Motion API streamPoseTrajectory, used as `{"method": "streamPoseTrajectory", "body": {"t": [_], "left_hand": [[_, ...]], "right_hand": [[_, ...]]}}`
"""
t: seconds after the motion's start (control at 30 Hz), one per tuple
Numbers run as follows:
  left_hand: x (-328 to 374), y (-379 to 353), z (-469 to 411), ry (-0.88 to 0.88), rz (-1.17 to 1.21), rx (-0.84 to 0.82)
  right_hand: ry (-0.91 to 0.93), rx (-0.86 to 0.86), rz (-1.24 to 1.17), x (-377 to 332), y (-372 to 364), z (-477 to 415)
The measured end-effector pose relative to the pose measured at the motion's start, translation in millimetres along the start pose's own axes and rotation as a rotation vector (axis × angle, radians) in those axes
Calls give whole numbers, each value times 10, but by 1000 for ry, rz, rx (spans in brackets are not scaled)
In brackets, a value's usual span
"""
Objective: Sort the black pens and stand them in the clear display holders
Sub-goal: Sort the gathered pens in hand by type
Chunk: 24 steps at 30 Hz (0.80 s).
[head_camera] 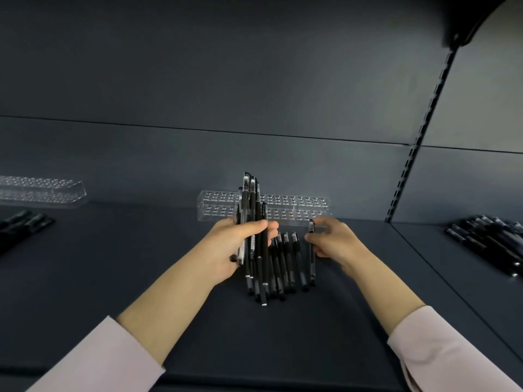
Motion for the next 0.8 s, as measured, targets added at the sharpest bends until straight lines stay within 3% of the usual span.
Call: {"method": "streamPoseTrajectory", "body": {"t": [0.2, 0.43, 0.63, 0.8], "left_hand": [[-39, 35, 4, 0, -10, 11], [-18, 153, 35, 20, 41, 80], [93, 430, 166, -109, 174, 177], [193, 880, 369, -181, 227, 196]], "right_hand": [[54, -26, 83, 18, -48, 4], [110, 14, -11, -156, -60, 69], [220, -336, -175, -757, -690, 379], [227, -389, -213, -1057, -1241, 449]]}}
Point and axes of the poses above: each hand's wrist, its own z-axis away from the middle knuckle, its own y-axis out of the back of the hand, x = y × z, the point moved 4 cm from there along -z, towards the middle knuckle, and after that the axes turned 11 degrees about y, right-handed, at the moved point
